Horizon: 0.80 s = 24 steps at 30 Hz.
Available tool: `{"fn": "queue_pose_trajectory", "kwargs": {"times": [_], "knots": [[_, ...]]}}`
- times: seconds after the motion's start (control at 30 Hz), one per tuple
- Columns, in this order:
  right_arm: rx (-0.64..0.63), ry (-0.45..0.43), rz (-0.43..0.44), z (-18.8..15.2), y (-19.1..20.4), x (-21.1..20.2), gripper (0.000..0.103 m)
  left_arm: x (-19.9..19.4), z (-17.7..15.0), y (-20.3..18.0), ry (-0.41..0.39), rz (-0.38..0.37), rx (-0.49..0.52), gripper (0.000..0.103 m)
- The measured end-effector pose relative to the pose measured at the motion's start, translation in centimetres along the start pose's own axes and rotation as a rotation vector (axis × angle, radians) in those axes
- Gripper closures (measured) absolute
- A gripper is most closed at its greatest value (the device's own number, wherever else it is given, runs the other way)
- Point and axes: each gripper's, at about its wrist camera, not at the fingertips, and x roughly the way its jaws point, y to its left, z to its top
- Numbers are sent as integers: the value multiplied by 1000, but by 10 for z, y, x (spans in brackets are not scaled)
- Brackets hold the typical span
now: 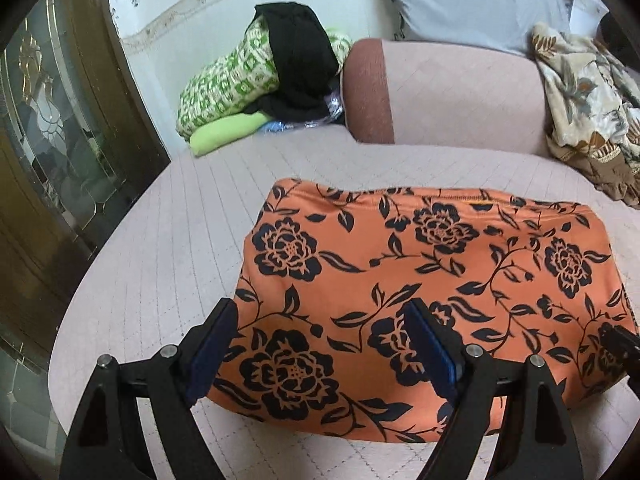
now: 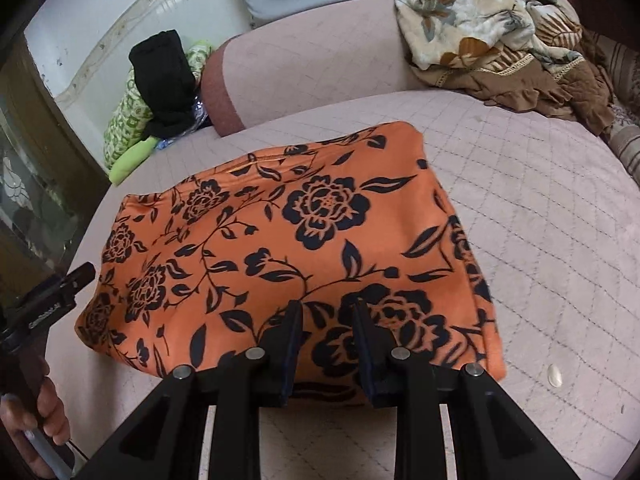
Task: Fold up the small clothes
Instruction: 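Press the folded blouse flat with both open grippers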
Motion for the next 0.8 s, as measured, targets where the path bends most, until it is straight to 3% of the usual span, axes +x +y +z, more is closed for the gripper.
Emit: {"fn": "queue_pose_trajectory", "kwargs": {"times": [0.33,0.4,0.5,0.7,0.8], "knots": [[-30,59,-31,3,17,32,74,21,-3,-6,40,-25,12,17],[-49,81,-58,3,20,42,74,40,-10,-11,112,-58,15,17],[-63,76,-83,5,23,49,74,84,-26,-19,308,-123,-12,16],[-33,15,-68,12,17,31,74,92,-27,-22,282,-94,-35,0],[-13,-2,-63,14,12,26,74,95,-29,-22,249,-85,-45,0]]}}
